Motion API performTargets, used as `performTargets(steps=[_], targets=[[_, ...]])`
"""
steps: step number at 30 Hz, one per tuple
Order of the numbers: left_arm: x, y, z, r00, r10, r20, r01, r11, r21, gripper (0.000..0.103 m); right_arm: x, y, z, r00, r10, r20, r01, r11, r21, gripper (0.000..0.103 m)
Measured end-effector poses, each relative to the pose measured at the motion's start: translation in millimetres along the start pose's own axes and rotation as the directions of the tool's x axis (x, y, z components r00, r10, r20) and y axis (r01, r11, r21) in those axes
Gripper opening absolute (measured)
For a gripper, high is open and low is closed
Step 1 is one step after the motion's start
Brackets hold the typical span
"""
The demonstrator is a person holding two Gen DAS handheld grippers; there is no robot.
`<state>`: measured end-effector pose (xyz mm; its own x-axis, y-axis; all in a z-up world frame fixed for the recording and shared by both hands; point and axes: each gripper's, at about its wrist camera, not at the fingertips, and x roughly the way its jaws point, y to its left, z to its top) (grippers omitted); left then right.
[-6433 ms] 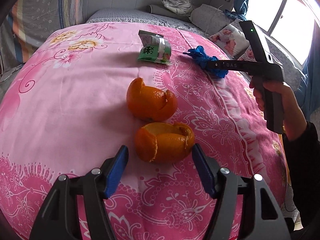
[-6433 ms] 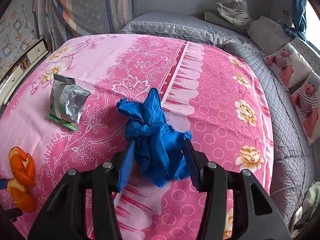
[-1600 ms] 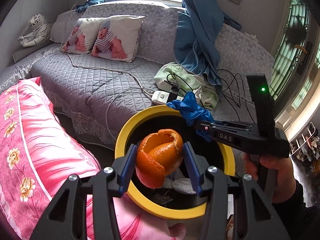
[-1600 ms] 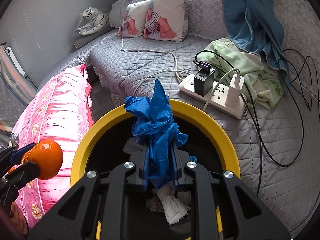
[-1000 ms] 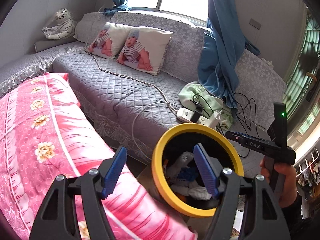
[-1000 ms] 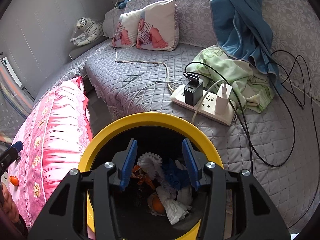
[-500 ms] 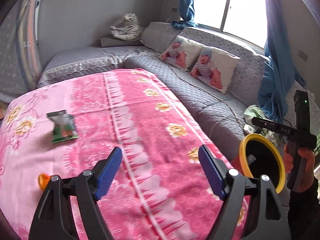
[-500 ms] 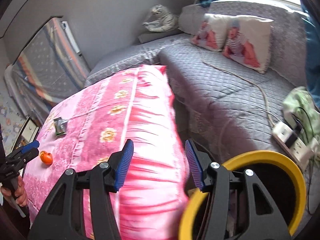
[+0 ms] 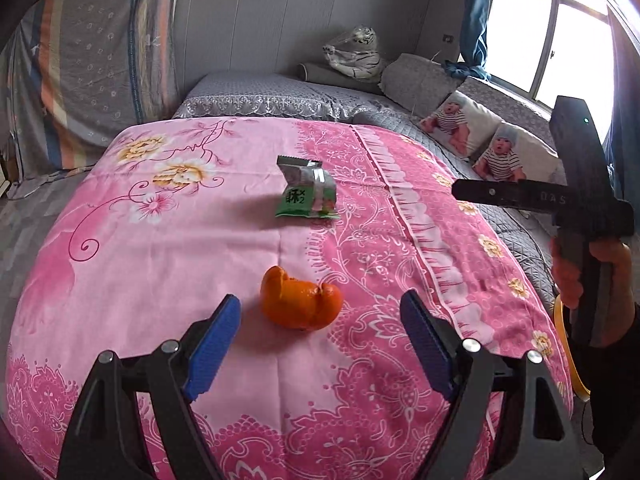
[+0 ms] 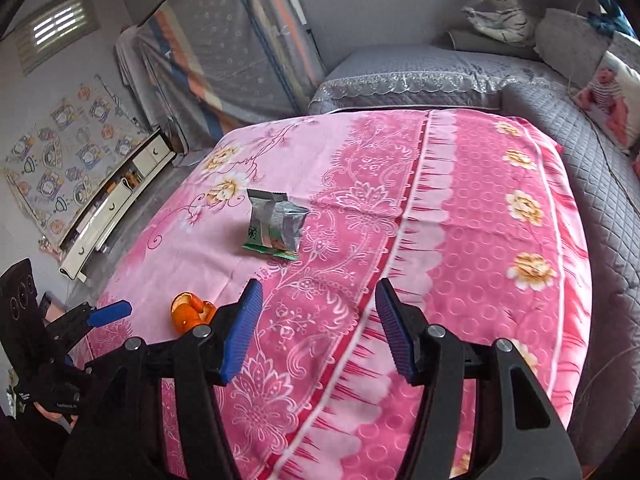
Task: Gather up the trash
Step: 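Move both tools back over the second orange peel and green wrapper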
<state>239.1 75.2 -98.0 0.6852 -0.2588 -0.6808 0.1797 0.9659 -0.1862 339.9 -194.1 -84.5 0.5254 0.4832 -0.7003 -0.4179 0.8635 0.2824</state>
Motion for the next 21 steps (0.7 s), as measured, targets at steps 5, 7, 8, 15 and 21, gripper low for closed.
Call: performTargets(steps=[5, 7, 8, 15, 21], targets=[[13.9, 11.1, -2.9, 1.000, -0.002, -0.026, 0.002, 1.000, -0.019, 0.078, 49.3, 30.0, 19.3, 0.998, -0.035, -0.057, 0.031, 0.997, -0.069, 0.056], [18.9, 11.5, -2.6, 0.999, -0.001, -0.033, 0.001, 1.000, -0.015, 0.078, 65.5, 34.8, 27.3, 0.996, -0.043, -0.074, 0.038, 0.997, -0.071, 0.056], [21.7, 11.8, -1.8, 0.999, -0.006, -0.038, 0.005, 1.000, -0.017, 0.078, 71.5, 33.0, 30.3, 0.996, -0.045, -0.080, 0.040, 0.997, -0.069, 0.056], [41.1, 10.3, 4.0, 0.998, -0.013, -0.064, 0.011, 1.000, -0.029, 0.078, 109.8, 35.3, 46.4, 0.989, -0.077, -0.130, 0.067, 0.994, -0.082, 0.061], [54.1, 9.7, 7.5, 0.997, 0.000, -0.077, -0.001, 1.000, -0.022, 0.077, 131.8, 35.6, 50.6, 0.984, -0.105, -0.147, 0.091, 0.991, -0.095, 0.064]])
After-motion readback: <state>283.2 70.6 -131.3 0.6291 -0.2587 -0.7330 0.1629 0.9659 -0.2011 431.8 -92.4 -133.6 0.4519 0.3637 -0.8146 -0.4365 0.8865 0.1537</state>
